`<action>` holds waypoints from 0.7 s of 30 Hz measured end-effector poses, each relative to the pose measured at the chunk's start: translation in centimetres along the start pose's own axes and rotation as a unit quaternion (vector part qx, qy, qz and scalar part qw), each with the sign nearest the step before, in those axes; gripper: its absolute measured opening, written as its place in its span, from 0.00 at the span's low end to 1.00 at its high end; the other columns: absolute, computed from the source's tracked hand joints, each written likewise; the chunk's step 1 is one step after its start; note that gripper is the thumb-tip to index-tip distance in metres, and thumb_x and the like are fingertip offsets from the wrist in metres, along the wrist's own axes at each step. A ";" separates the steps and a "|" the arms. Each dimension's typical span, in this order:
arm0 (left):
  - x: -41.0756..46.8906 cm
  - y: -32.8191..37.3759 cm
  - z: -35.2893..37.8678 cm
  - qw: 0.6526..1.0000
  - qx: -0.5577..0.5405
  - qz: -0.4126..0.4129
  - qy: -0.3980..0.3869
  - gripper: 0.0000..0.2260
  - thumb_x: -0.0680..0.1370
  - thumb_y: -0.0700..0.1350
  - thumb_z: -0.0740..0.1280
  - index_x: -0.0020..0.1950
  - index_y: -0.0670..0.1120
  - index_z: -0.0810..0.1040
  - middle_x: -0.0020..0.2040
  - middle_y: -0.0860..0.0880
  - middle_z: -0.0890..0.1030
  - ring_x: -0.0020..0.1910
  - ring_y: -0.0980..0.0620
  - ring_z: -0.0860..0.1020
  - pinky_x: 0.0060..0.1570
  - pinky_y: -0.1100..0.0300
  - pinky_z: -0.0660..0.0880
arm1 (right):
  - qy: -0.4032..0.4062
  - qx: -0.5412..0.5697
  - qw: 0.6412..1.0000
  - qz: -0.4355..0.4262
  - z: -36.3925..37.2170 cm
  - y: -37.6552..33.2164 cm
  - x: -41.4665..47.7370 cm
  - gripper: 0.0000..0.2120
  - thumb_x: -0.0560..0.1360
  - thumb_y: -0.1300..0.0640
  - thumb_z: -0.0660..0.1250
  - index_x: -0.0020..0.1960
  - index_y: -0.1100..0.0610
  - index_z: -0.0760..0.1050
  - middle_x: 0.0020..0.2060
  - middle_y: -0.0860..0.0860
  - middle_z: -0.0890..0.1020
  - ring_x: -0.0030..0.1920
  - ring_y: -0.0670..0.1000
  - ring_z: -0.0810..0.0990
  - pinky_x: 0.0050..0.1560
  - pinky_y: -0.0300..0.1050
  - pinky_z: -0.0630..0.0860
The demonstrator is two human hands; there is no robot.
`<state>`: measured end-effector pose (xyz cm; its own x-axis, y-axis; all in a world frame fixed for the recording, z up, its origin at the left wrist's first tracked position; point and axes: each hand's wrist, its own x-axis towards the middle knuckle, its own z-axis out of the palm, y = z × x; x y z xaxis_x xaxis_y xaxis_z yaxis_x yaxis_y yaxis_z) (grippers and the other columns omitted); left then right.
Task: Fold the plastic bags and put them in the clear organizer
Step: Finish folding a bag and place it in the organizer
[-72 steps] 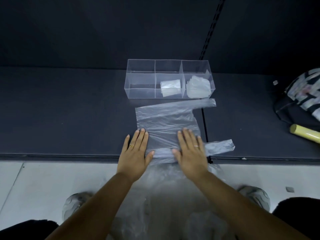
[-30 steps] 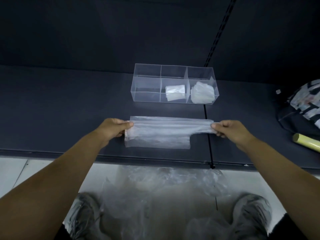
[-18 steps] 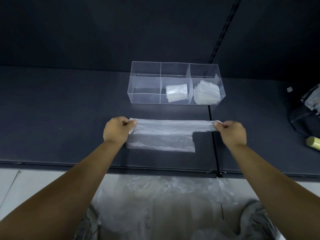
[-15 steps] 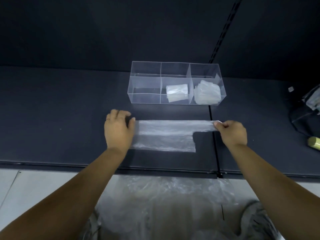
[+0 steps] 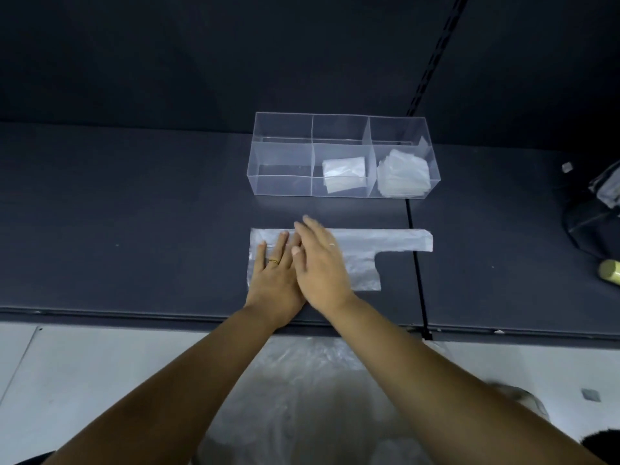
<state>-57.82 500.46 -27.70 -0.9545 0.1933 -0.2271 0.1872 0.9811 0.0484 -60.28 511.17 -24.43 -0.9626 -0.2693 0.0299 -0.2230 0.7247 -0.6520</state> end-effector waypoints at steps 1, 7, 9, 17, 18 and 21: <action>0.0 -0.1 0.1 1.000 0.000 0.000 -0.001 0.30 0.80 0.57 0.44 0.75 0.48 0.30 0.77 0.48 0.34 0.75 0.47 0.30 0.73 0.43 0.34 | -0.032 -0.039 0.999 0.004 0.7 0.4 -0.1 0.22 0.83 0.53 0.52 0.76 0.56 0.59 0.77 0.52 0.58 0.77 0.50 0.52 0.77 0.46 0.46; -0.5 -1.6 0.3 0.998 -0.037 -0.040 0.044 0.37 0.74 0.69 0.35 0.77 0.51 0.37 0.78 0.49 0.38 0.77 0.48 0.37 0.73 0.49 0.33 | -0.086 -0.260 0.961 0.028 -1.6 7.4 -0.9 0.31 0.80 0.39 0.41 0.79 0.52 0.41 0.78 0.49 0.42 0.77 0.48 0.38 0.75 0.50 0.33; -0.9 -3.0 0.3 0.996 -0.039 -0.072 0.048 0.41 0.72 0.71 0.30 0.78 0.49 0.41 0.79 0.48 0.40 0.77 0.48 0.39 0.73 0.50 0.33 | -0.083 -0.282 0.955 0.039 -3.3 9.3 -0.9 0.31 0.80 0.39 0.42 0.79 0.52 0.41 0.78 0.50 0.43 0.77 0.49 0.39 0.75 0.50 0.34; -2.6 -4.9 -1.3 0.995 -0.058 -0.055 0.067 0.41 0.75 0.70 0.38 0.79 0.44 0.47 0.79 0.46 0.47 0.78 0.49 0.43 0.74 0.51 0.36 | 0.037 -0.192 0.981 0.006 -8.2 10.2 -2.8 0.25 0.78 0.47 0.64 0.71 0.57 0.68 0.70 0.56 0.68 0.70 0.58 0.65 0.71 0.51 0.57; -3.0 -4.1 -1.5 0.995 -0.061 -0.012 0.079 0.39 0.76 0.69 0.41 0.78 0.43 0.51 0.79 0.46 0.50 0.78 0.49 0.46 0.75 0.52 0.38 | 0.027 -0.158 0.987 -0.017 -8.4 9.7 -3.6 0.21 0.75 0.49 0.68 0.64 0.56 0.73 0.63 0.54 0.73 0.65 0.57 0.70 0.65 0.49 0.62; -3.5 -1.3 -1.5 0.988 -0.096 0.098 0.076 0.35 0.78 0.65 0.52 0.78 0.43 0.55 0.78 0.46 0.56 0.77 0.53 0.48 0.74 0.58 0.38 | -0.080 -0.130 0.987 -0.041 -8.2 9.1 -5.4 0.16 0.70 0.51 0.75 0.54 0.55 0.77 0.53 0.49 0.75 0.55 0.52 0.73 0.57 0.45 0.66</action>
<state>-55.04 498.52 -25.54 -0.9308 0.3626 -0.0466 0.3387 0.9033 0.2633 -58.34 524.42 -24.33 -0.9074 -0.4161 -0.0585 -0.3518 0.8283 -0.4360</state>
